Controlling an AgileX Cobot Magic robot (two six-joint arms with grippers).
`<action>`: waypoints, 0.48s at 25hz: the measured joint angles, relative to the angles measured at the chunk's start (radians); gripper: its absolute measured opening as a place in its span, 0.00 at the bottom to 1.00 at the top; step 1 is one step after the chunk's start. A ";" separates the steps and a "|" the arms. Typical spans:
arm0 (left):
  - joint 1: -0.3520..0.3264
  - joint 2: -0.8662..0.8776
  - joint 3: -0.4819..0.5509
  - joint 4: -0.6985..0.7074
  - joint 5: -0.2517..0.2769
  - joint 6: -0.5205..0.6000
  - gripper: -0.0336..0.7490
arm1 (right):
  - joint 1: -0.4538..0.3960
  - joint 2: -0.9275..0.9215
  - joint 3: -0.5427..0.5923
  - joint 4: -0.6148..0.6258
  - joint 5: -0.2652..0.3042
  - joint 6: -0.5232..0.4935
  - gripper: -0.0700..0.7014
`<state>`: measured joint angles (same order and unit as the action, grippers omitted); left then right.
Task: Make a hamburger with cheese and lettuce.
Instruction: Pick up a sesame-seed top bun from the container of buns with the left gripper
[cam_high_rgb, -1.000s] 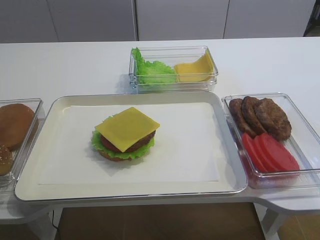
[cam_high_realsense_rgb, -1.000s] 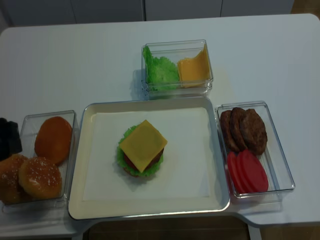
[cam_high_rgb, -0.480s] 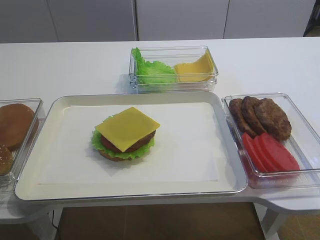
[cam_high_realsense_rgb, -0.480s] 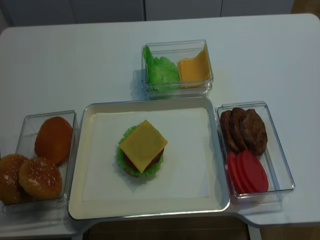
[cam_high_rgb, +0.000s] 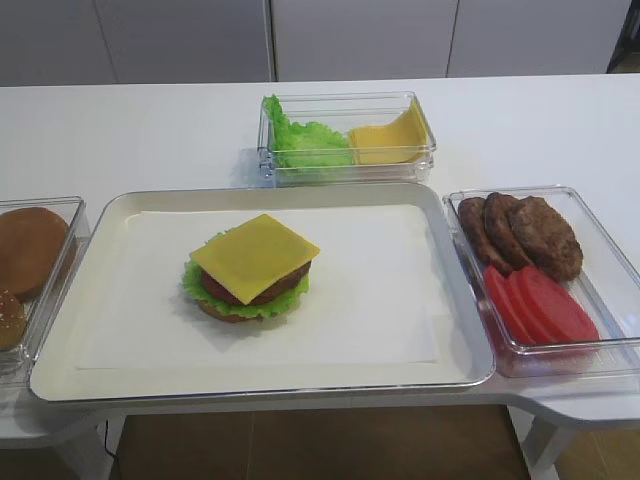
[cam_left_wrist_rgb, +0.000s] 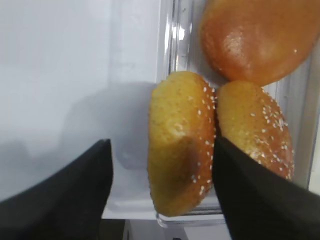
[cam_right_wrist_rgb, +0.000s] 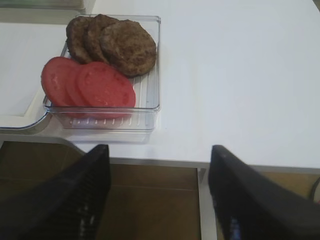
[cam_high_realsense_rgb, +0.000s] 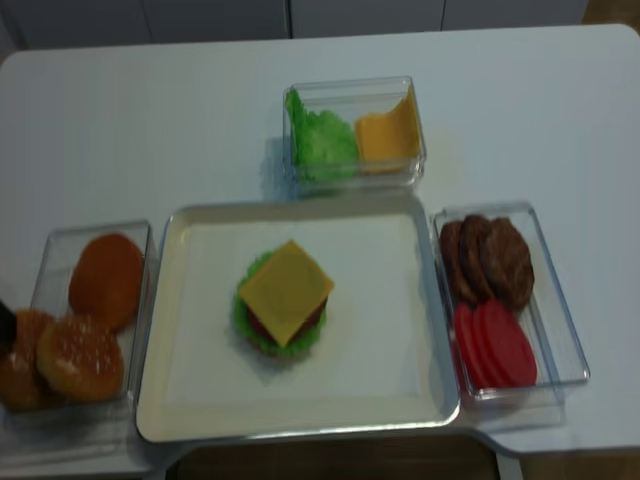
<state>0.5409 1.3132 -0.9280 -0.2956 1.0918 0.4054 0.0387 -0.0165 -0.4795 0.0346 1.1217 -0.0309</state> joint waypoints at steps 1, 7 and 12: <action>0.000 0.002 0.000 0.000 -0.002 0.008 0.64 | 0.000 0.000 0.000 0.000 0.000 0.000 0.70; 0.000 0.045 -0.002 -0.005 0.004 0.022 0.64 | 0.000 0.000 0.000 0.000 0.000 0.000 0.70; 0.000 0.075 -0.002 -0.028 0.005 0.025 0.64 | 0.000 0.000 0.000 0.000 0.000 0.002 0.70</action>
<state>0.5409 1.3878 -0.9300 -0.3234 1.0970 0.4300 0.0387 -0.0165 -0.4795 0.0346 1.1217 -0.0292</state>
